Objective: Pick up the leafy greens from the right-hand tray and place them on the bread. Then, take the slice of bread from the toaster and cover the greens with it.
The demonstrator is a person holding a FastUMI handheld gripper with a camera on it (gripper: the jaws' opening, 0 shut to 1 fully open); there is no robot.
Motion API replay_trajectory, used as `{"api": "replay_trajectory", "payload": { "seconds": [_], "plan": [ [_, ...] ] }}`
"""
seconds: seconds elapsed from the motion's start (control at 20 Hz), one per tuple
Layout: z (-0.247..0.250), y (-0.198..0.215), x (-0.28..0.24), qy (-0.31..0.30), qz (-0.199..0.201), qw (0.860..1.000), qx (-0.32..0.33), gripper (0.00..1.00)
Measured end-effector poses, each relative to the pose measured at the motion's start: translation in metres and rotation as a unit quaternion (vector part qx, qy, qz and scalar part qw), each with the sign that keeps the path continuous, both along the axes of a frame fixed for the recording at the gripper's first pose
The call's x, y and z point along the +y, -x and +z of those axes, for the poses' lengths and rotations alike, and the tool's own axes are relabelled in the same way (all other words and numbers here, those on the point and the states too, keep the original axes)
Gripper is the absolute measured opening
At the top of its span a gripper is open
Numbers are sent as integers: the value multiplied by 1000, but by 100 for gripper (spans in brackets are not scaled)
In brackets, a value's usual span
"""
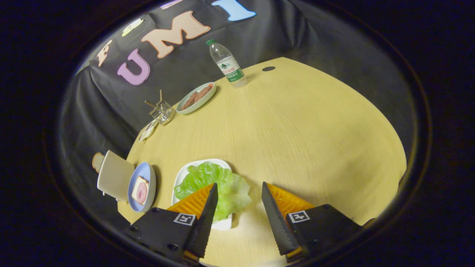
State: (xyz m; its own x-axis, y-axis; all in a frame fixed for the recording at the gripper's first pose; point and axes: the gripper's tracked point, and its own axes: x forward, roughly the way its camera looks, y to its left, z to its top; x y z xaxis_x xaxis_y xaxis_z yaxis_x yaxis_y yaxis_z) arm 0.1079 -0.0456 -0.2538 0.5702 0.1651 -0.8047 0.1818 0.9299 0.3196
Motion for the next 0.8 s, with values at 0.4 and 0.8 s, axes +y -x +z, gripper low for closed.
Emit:
{"api": "replay_trajectory", "payload": {
  "seconds": [0.4, 0.8],
  "plan": [
    [5, -1, 7, 11, 5, 1000, -4, 15],
    [36, -1, 22, 34, 17, 998, -43, 7]
  ]
}}
